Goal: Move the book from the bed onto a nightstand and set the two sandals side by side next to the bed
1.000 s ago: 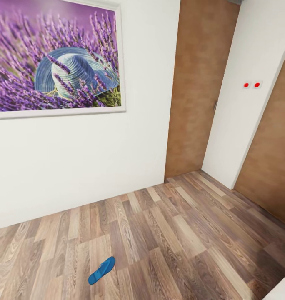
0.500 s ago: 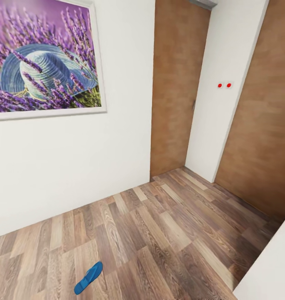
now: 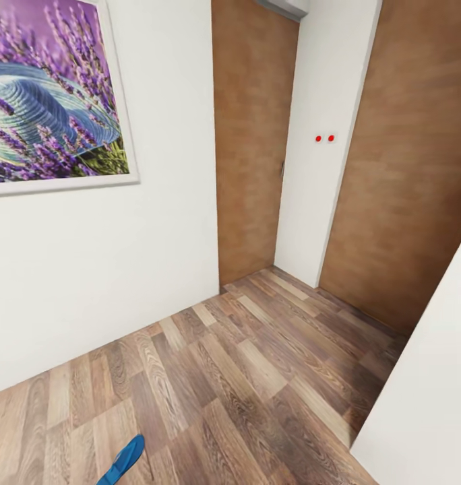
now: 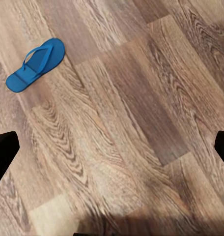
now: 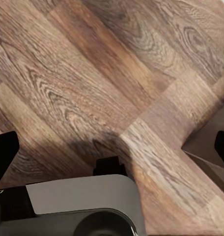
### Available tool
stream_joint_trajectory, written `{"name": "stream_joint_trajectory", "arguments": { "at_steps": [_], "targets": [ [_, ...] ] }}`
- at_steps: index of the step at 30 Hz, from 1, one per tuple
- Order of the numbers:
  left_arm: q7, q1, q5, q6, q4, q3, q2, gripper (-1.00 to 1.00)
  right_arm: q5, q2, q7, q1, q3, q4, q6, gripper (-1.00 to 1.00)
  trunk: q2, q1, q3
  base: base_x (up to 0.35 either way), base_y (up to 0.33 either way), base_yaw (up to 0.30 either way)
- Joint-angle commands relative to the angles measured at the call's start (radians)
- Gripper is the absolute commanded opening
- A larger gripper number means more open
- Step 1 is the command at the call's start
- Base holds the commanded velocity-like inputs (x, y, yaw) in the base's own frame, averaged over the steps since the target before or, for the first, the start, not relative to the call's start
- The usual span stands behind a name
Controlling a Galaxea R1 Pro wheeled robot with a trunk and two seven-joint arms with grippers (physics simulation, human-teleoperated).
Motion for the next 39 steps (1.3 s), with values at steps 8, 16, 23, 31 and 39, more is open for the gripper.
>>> {"name": "stream_joint_trajectory", "arguments": {
  "at_steps": [8,16,23,31,39],
  "targets": [
    [0.0,0.0,0.01,-0.003,0.0,-0.002,0.0,1.0,0.0,0.0,0.002,-0.001,-0.003,0.0,-0.003,1.0,0.0,0.0,-0.001,0.0,0.0,-0.264],
    [0.0,0.0,0.01,-0.001,0.0,-0.002,0.0,1.0,0.0,0.0,0.002,-0.001,-0.003,0.0,-0.003,1.0,0.0,0.0,-0.001,0.115,0.0,-0.088],
    [0.0,0.0,0.01,-0.001,0.0,-0.002,0.0,1.0,0.001,0.001,0.002,-0.001,-0.003,0.0,-0.003,1.0,0.0,0.0,-0.001,0.311,0.0,-0.003],
    [0.0,0.0,0.01,-0.001,0.0,-0.002,0.0,1.0,0.0,0.002,0.002,-0.001,-0.003,0.0,-0.003,1.0,0.0,0.0,-0.001,0.324,0.0,-0.071],
    [0.0,0.0,0.01,-0.001,0.0,-0.002,0.0,1.0,0.0,0.002,0.002,-0.001,-0.003,0.001,-0.003,1.0,0.0,0.0,-0.001,0.321,0.0,-0.24]
  ]
}}
